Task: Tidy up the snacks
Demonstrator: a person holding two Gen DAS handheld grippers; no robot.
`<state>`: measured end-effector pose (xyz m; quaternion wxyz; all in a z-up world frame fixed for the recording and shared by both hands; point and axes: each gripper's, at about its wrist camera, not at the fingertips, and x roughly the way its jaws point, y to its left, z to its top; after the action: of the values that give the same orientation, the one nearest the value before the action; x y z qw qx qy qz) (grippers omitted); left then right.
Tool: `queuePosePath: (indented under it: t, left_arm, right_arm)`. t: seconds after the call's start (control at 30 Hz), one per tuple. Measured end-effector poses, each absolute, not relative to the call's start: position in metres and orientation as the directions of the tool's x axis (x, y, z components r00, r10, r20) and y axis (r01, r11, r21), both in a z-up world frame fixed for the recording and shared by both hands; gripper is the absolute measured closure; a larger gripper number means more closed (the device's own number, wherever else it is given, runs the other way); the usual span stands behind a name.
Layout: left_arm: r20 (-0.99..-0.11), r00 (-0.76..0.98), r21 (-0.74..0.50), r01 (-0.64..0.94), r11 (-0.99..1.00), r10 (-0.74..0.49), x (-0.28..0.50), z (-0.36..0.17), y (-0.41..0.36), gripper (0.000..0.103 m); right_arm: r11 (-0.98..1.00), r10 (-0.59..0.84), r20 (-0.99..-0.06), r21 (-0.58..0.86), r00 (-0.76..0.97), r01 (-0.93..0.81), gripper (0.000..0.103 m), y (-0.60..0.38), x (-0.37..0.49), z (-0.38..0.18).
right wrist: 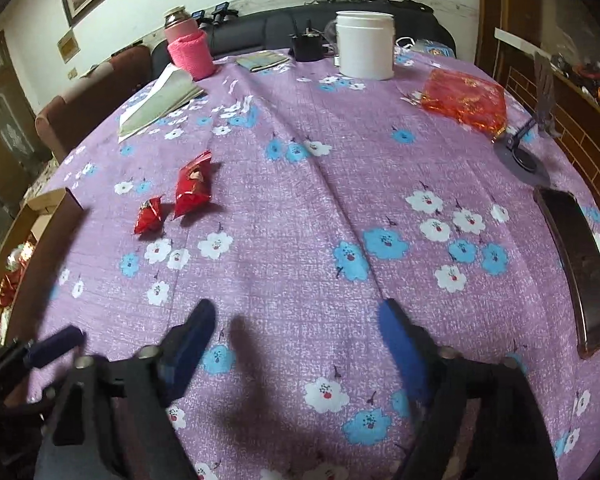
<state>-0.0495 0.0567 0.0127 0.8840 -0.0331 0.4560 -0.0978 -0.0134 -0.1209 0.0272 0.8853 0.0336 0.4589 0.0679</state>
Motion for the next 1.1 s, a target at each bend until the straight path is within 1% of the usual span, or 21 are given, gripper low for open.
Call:
queuePosePath:
  t: [0.07,0.13,0.17,0.23,0.33,0.37,0.43,0.53,0.57,0.6,0.63,0.67,0.77,0.83,1.1]
  left_arm:
    - [-0.793,0.575,-0.149,0.136,0.979,-0.201,-0.049,0.012,0.058,0.054]
    - [-0.786,0.586,-0.147,0.132,0.98,-0.196,-0.048,0.012,0.059,0.053]
    - [-0.783,0.588,-0.153,0.133,0.979,-0.202,-0.048,0.012,0.059,0.05]
    - [-0.777,0.591,-0.171,0.136,0.976,-0.218,-0.048,0.011,0.061,0.045]
    - [-0.776,0.591,-0.17,0.139,0.976,-0.219,-0.047,0.011,0.06,0.043]
    - [-0.776,0.591,-0.166,0.142,0.976,-0.219,-0.047,0.012,0.059,0.039]
    - [-0.779,0.59,-0.147,0.157,0.977,-0.212,-0.046,0.011,0.053,0.033]
    - [-0.794,0.594,-0.042,0.157,0.987,-0.128,-0.046,0.009,0.04,0.032]
    - [-0.8,0.594,0.001,0.152,0.988,-0.091,-0.045,0.007,0.034,0.029]
    - [-0.801,0.595,0.019,0.138,0.99,-0.067,-0.044,0.006,0.034,0.022]
    - [-0.808,0.587,0.026,0.109,0.994,-0.044,-0.043,0.004,0.037,0.008]
    - [-0.821,0.57,0.007,0.069,0.998,-0.034,-0.039,0.002,0.045,0.002]
    - [-0.818,0.575,-0.011,0.028,1.0,-0.026,-0.04,0.002,0.054,0.002]
    - [-0.82,0.572,0.016,0.029,0.999,-0.003,-0.04,0.001,0.05,0.001]
    - [-0.821,0.571,0.01,0.027,1.0,-0.007,-0.04,0.0,0.052,0.0]
  right_arm:
    - [0.991,0.131,-0.82,0.098,0.557,-0.09,0.0,-0.118,-0.012,0.024]
    - [0.996,0.077,-0.823,0.037,0.563,-0.083,0.0,-0.114,-0.013,0.02]
    - [0.997,0.044,-0.822,-0.004,0.568,-0.082,0.0,-0.111,-0.014,0.018]
    - [0.996,0.053,-0.809,0.004,0.585,-0.085,0.0,-0.111,-0.018,0.018]
    - [0.996,0.054,-0.804,0.003,0.592,-0.087,0.0,-0.112,-0.021,0.019]
    - [0.996,0.054,-0.804,0.003,0.592,-0.087,0.0,-0.112,-0.021,0.02]
    - [0.996,0.054,-0.804,0.002,0.592,-0.088,0.0,-0.112,-0.022,0.02]
    - [0.996,0.054,-0.804,0.003,0.592,-0.087,0.0,-0.112,-0.022,0.02]
    - [0.996,0.054,-0.804,0.003,0.592,-0.088,0.0,-0.112,-0.022,0.02]
    - [0.996,0.054,-0.804,0.003,0.592,-0.087,0.0,-0.112,-0.021,0.02]
    - [0.996,0.054,-0.804,0.003,0.592,-0.087,0.0,-0.112,-0.021,0.02]
    - [0.996,0.054,-0.804,0.003,0.592,-0.088,0.0,-0.112,-0.021,0.019]
    - [0.996,0.054,-0.804,0.003,0.592,-0.088,0.0,-0.112,-0.022,0.02]
    - [0.996,0.054,-0.804,0.003,0.592,-0.087,0.0,-0.112,-0.021,0.019]
    - [0.996,0.054,-0.804,0.003,0.591,-0.088,0.0,-0.112,-0.021,0.019]
